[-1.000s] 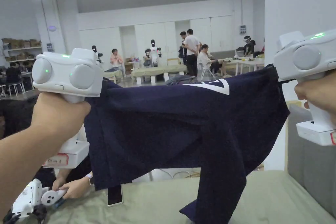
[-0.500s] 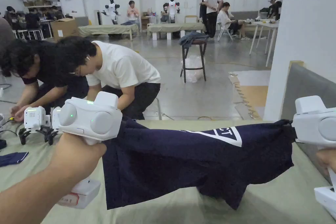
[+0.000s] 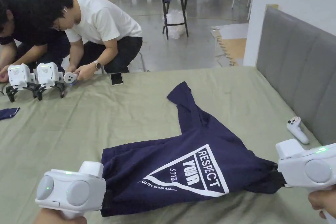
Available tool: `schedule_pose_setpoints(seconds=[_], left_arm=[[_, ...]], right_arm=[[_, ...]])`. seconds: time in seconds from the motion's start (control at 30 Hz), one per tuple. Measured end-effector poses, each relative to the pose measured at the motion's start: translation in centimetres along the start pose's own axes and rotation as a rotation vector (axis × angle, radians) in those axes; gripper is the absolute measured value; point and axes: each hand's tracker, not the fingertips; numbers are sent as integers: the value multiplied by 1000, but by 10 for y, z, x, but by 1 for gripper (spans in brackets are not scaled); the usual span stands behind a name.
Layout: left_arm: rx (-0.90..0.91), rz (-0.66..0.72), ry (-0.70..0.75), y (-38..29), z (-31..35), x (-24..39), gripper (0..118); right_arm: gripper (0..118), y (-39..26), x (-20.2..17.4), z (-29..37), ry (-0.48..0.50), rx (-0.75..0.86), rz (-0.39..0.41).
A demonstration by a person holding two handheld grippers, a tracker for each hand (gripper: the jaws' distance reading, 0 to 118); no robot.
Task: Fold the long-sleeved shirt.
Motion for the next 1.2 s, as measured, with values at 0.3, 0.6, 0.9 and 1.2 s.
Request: schedule_pose_setpoints(seconds=[0.3,0.6,0.9,1.2], left_arm=[[-155,29,-48,-76,-22,23,15],[-27,152,41,-63,-12,-10,109],[644,450,127,11,92,-23,105],[770,240,177,9,114,24,62]], right_arm=[[5,-55,-32,-25,25,-101,40],[108,-44,-23,-7,7,-34,18],[108,20,-60,72,42,527,-276],[79,31,-126,105,-35,706,-195]])
